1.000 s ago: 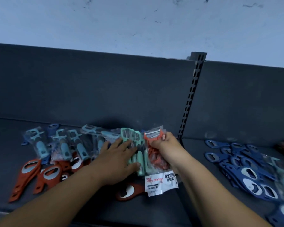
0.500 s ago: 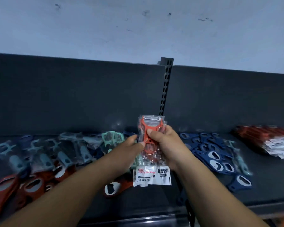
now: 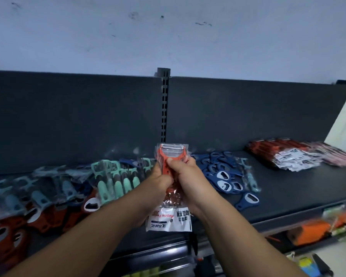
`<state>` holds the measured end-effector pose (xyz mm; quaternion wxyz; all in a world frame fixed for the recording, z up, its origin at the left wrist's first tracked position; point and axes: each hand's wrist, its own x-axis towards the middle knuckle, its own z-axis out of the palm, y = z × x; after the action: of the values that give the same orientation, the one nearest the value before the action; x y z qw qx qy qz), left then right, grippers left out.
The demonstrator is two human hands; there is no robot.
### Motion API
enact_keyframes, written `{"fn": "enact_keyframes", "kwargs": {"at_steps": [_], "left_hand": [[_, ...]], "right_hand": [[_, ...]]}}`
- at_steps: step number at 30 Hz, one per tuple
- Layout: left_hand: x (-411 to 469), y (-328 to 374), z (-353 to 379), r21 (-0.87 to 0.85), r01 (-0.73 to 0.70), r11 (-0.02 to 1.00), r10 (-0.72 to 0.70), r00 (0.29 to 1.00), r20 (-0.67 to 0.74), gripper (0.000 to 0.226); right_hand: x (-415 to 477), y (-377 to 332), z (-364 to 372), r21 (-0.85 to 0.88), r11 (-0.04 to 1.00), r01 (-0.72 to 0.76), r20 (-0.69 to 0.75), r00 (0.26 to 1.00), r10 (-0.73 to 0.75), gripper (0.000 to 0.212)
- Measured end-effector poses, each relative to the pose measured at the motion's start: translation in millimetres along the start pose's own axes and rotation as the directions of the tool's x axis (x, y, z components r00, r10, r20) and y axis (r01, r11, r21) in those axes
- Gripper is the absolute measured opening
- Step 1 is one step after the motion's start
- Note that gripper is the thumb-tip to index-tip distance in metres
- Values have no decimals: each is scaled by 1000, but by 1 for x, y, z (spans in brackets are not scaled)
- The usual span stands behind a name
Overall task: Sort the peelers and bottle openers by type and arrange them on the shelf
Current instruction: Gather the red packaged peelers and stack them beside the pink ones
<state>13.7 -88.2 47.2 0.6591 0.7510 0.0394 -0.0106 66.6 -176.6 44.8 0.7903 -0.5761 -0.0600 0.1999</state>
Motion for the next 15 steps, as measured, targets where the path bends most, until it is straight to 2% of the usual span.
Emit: {"fn": "enact_keyframes", "kwargs": {"at_steps": [2,6,12,15], "left_hand": [[11,4,13,41,18,999,-18,1000,-3,57],[40,13,44,-28,33,999,-33,999,1,34],[112,37,129,-160,77,984,-87,995,-57,27],[150,49,180,-250,78,965,-96,993,-63,21]], "right_hand": [[3,-7,-17,12,1000,-9,19,1000,9,20],[11,-31,-63,4,1000,-6,51,999,6,28],[42,-80,-166,-20,999,28,134,991,-25,26],[60,-105,-225,-28,999,36,87,996,-33,24]]}}
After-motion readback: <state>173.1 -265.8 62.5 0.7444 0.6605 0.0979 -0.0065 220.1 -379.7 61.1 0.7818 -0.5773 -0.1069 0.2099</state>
